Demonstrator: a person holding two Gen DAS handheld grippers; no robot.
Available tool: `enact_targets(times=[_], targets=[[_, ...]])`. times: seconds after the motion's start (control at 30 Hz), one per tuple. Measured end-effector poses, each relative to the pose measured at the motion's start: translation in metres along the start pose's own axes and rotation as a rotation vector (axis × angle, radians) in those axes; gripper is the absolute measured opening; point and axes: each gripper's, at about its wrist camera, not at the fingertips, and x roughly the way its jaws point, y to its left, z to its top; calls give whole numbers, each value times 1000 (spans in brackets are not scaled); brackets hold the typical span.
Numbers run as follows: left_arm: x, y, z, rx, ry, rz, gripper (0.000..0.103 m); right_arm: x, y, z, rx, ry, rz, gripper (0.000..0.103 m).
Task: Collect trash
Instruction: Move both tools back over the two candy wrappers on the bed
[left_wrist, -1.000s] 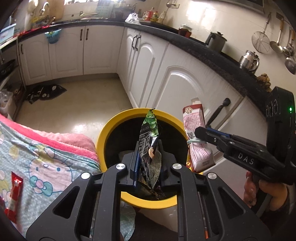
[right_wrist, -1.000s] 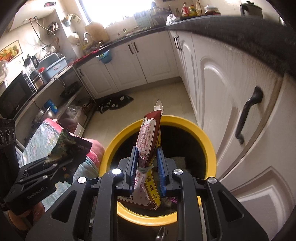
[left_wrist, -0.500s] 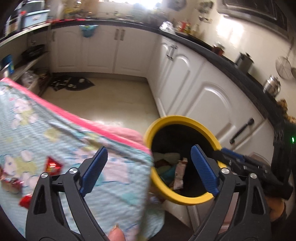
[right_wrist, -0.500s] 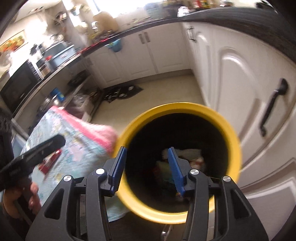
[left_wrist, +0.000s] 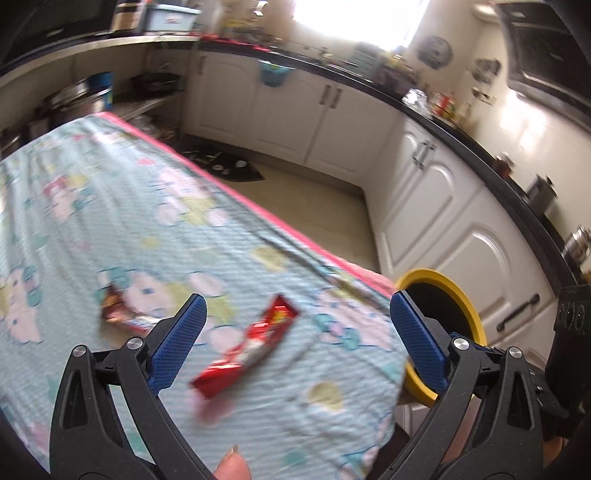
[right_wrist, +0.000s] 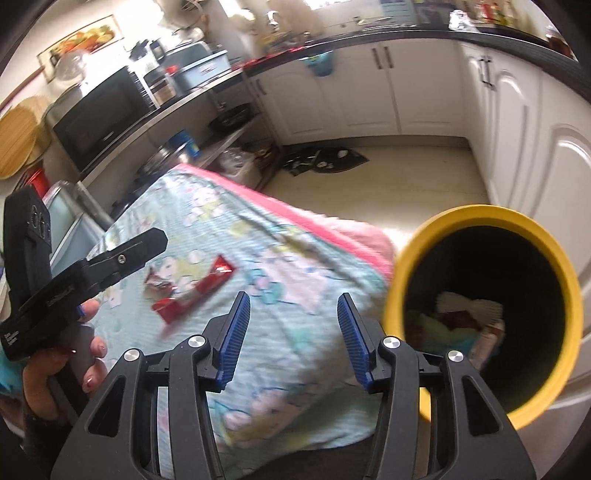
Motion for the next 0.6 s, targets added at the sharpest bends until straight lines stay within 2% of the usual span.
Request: enact_targets(times=[0.37, 0.53, 0.6], targets=[[-19, 76, -6, -194, 5, 59, 92, 43, 52, 8, -54, 80, 69, 48], [-17, 102, -12, -284, 35, 36, 91, 69, 62, 11, -8, 141, 120, 48], [-14, 111, -14, -327, 48, 13, 86, 80, 66, 13, 2, 161, 131, 48]])
